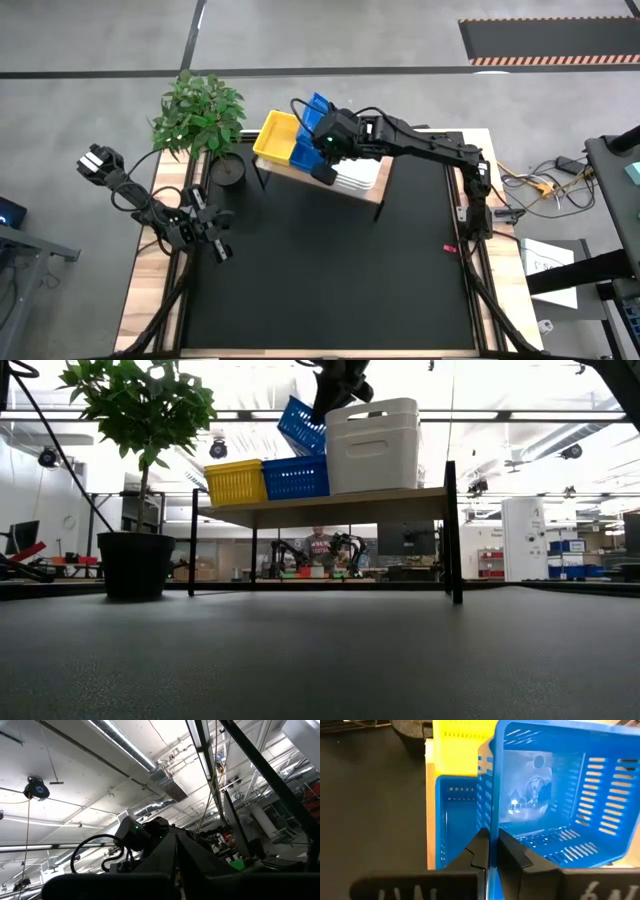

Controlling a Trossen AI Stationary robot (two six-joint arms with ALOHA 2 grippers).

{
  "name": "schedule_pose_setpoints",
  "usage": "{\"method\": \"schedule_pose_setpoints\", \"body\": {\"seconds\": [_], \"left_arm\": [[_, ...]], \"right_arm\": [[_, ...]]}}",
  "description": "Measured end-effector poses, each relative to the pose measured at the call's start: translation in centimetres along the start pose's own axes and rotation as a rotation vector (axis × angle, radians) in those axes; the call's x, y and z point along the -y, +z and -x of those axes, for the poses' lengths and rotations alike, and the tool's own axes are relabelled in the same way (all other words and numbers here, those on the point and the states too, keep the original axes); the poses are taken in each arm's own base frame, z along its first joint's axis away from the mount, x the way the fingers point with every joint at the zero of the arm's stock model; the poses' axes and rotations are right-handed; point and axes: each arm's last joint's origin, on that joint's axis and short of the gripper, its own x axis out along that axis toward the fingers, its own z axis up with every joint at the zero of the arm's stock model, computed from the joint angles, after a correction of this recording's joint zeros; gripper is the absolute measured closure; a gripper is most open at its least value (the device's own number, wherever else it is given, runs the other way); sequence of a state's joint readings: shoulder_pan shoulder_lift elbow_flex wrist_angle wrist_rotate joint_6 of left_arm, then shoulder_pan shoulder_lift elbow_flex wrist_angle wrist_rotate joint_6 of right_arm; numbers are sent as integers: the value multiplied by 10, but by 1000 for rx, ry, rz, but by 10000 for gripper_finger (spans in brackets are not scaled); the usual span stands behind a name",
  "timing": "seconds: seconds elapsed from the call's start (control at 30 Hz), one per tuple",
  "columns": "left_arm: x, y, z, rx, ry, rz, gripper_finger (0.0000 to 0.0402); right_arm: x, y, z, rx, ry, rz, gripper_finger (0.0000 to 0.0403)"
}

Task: Stack baskets on shelf by color
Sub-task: Stack the blue bin on top of the other blue bins on the shelf

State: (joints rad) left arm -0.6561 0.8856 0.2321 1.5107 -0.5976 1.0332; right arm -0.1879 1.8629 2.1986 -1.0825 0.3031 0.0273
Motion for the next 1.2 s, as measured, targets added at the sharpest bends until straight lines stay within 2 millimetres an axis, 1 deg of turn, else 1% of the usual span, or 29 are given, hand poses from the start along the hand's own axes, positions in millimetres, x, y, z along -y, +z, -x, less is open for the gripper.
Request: {"method": "schedule_pose_setpoints", "body": {"seconds": [0.27, 0.63, 0.8, 0.9, 1.0, 1.13, 1.2], "left_arm": [[0, 0, 0, 0, -1, -1, 402], [0, 0, 0, -1, -1, -1, 402], [0, 0, 0, -1, -1, -1, 402], [0, 0, 0, -1, -1, -1, 402], [0, 0, 0, -1, -1, -1, 402], [0, 0, 0, -1, -1, -1, 402], [0, 0, 0, -1, -1, -1, 402]], "right_arm": [[-2, -2, 0, -21, 72, -9, 371], [-2, -2, 0, -20, 74, -30, 302], [2, 8, 13, 49, 71, -48, 290], [3, 16, 18, 123, 71, -43, 298], [4, 24, 17, 201, 67, -17, 318], [0, 32, 5, 275, 58, 24, 357], [-3, 35, -6, 296, 53, 46, 376]]}}
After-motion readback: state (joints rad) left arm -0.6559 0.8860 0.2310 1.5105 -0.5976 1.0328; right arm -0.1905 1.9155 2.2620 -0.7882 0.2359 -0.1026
